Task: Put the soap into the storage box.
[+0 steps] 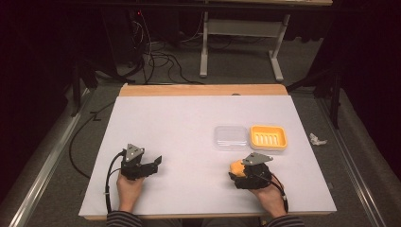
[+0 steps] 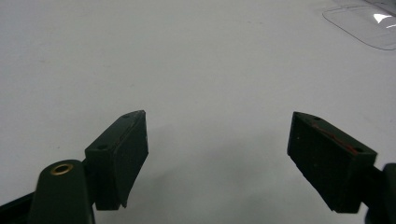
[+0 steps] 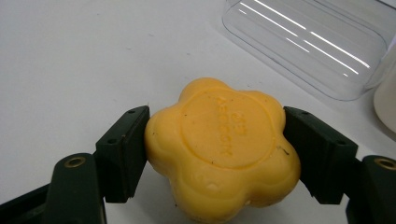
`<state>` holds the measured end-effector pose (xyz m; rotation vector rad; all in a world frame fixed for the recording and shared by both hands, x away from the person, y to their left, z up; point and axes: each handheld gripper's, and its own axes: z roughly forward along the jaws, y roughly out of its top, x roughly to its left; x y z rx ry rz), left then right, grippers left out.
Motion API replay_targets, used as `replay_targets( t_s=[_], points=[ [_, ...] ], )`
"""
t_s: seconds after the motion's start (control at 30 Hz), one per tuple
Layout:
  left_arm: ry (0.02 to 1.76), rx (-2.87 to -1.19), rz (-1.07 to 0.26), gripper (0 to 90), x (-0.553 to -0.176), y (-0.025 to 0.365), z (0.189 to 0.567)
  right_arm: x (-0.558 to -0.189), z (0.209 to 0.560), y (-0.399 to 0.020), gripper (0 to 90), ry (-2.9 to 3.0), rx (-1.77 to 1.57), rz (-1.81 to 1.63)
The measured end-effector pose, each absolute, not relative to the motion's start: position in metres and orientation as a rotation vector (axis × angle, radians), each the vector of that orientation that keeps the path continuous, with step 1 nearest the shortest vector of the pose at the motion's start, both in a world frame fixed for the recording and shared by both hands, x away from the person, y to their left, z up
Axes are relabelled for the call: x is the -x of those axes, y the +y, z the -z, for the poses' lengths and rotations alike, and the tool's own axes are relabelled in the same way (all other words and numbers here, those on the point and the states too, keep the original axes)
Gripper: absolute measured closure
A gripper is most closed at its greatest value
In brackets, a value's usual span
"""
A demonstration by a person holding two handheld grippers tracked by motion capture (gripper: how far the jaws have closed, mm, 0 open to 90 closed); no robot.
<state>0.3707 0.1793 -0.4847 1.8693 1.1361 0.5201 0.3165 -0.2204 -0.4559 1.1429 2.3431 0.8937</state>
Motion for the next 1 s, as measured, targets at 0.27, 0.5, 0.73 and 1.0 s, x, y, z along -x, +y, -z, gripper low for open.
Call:
replay_targets(
  t_s=[0.27, 0.5, 0.73, 1.0],
  points=[
    [1.136, -1.869, -0.520, 20.9, -0.371, 0.179, 0.485, -0.317, 0.451, -0.227, 27.2, 2.319, -1.154, -0.894],
    [1.132, -1.871, -0.521, 21.0, -0.371, 0.179, 0.485, -0.316, 0.446, -0.232, 27.2, 2.298, -1.157, -0.902],
    [1.134, -1.871, -0.522, 20.9, -0.371, 0.179, 0.485, -0.317, 0.441, -0.239, 27.2, 2.283, -1.171, -0.912],
    [1.131, -1.871, -0.523, 20.9, -0.371, 0.179, 0.485, -0.320, 0.433, -0.249, 27.2, 2.255, -1.186, -0.930]
  ],
)
